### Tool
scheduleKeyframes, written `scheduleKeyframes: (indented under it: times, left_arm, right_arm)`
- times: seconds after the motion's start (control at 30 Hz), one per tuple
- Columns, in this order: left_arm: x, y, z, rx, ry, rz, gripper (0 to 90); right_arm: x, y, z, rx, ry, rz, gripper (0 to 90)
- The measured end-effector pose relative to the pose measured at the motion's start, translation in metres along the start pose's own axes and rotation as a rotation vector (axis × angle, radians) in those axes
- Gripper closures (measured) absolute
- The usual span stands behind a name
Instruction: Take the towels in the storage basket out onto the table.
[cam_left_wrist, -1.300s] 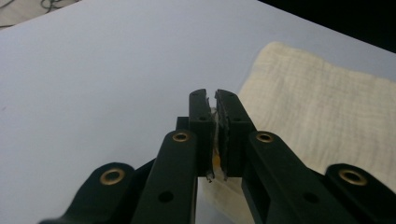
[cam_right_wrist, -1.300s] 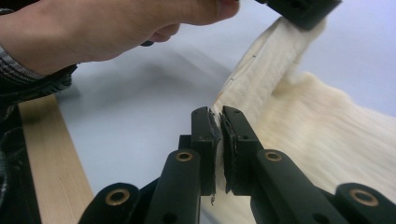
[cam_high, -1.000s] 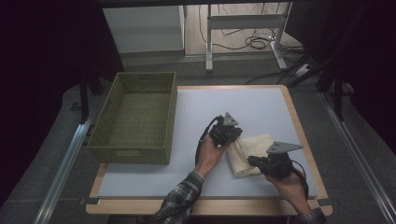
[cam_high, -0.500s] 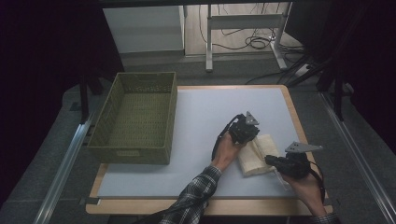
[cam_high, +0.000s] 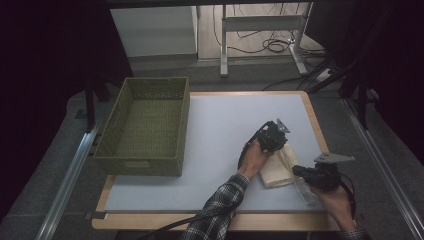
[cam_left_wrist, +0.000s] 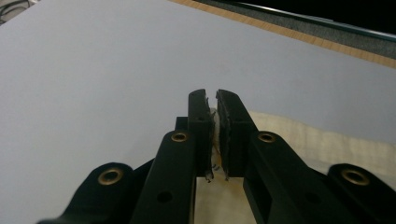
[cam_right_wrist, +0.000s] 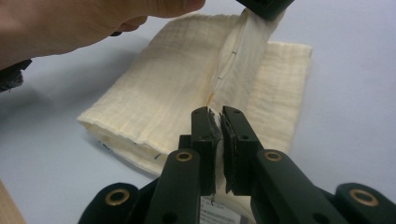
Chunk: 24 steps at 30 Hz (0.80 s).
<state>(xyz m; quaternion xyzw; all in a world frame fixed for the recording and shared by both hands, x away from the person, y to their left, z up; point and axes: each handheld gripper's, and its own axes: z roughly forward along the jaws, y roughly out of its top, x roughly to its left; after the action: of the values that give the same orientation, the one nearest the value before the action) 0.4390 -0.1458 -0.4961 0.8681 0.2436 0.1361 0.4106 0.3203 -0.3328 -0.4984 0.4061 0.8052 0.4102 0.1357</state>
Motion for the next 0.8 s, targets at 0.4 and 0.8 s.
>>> scheduleKeyframes:
  times: [0.4, 0.8]
  left_arm:
    - [0.008, 0.005, -0.014, -0.082, 0.021, -0.069, 51.0]
    - [0.022, -0.03, -0.053, -0.038, 0.025, -0.081, 45.8]
  right_arm:
    - [-0.011, -0.007, -0.012, -0.013, -0.081, 0.002, 72.8]
    - [-0.011, 0.007, -0.012, -0.008, -0.14, -0.026, 61.6]
